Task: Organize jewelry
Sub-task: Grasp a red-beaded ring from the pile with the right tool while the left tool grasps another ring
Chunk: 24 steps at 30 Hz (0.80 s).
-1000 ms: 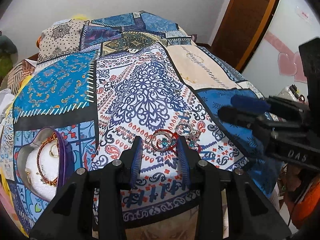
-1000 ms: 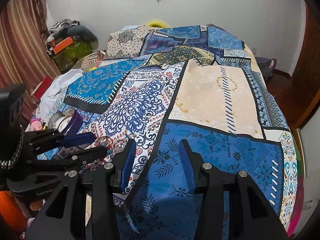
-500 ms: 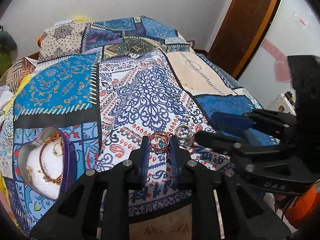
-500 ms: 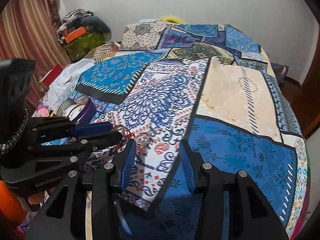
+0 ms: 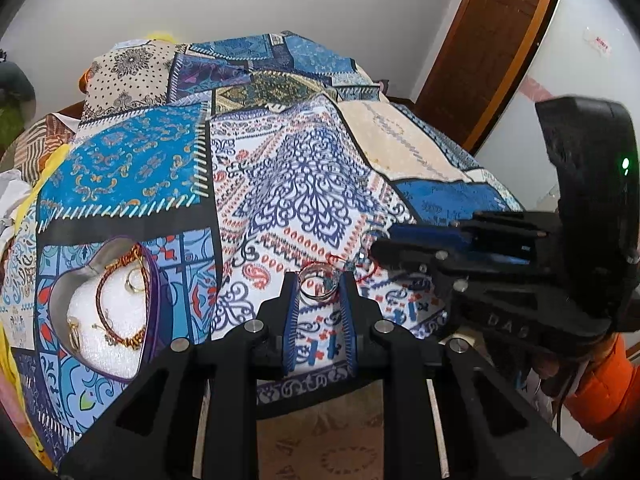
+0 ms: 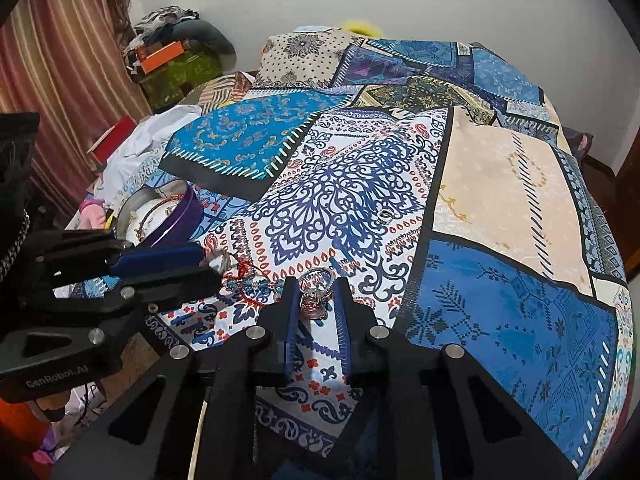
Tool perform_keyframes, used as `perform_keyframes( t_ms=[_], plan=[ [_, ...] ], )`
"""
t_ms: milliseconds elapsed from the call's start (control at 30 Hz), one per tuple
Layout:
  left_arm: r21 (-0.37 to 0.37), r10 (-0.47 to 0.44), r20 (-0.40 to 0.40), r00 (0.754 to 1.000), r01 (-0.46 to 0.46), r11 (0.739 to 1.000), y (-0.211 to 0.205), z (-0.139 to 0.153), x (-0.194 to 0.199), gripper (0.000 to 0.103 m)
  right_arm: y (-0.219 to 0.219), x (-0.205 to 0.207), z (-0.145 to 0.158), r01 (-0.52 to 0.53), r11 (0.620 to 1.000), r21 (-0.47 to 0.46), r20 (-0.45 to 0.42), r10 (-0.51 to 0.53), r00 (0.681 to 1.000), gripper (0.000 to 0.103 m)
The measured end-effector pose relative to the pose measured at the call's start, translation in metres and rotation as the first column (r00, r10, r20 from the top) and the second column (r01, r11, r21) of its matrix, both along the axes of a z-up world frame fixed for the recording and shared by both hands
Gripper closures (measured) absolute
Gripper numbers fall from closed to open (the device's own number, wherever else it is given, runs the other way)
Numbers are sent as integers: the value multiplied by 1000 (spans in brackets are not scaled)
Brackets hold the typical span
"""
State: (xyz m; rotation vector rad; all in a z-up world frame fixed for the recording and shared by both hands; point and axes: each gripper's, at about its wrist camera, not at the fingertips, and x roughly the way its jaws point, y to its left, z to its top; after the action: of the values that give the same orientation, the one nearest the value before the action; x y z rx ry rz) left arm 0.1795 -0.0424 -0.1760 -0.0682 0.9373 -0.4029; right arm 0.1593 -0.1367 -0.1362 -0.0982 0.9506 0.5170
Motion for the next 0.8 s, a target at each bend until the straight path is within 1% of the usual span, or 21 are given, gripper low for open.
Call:
perform_keyframes(
  t_ms=[133,167,367,533,667,800],
  plan=[
    [13,1,-23,1000,-1,1000,1,-5,-3,84,-1,-2,1,1,1000,12,1,-1,1000,90],
    [15,4,-26,1000,-3,1000,1,-6,-3,84,-3,-2,2,5,1000,17,4,-5,1000,92],
    [16,16,-34,999,-15,1000,1,-6,0,79,-10,-4,9,22,999,33,28,-23,999,92],
    [13,27,-41,999,-27,1000,-2,-7,8,79,-15,-5,12,31,999,29,41,-33,999,92],
    [-8,37,-48,998,-37,999,-1,-9,15,79,-20,-7,12,41,999,31,42,-43,998,92],
    [-13,46,-46,998,-46,999,-1,-10,16,79,-23,-9,14,48,998,33,44,-49,998,92]
  ],
)
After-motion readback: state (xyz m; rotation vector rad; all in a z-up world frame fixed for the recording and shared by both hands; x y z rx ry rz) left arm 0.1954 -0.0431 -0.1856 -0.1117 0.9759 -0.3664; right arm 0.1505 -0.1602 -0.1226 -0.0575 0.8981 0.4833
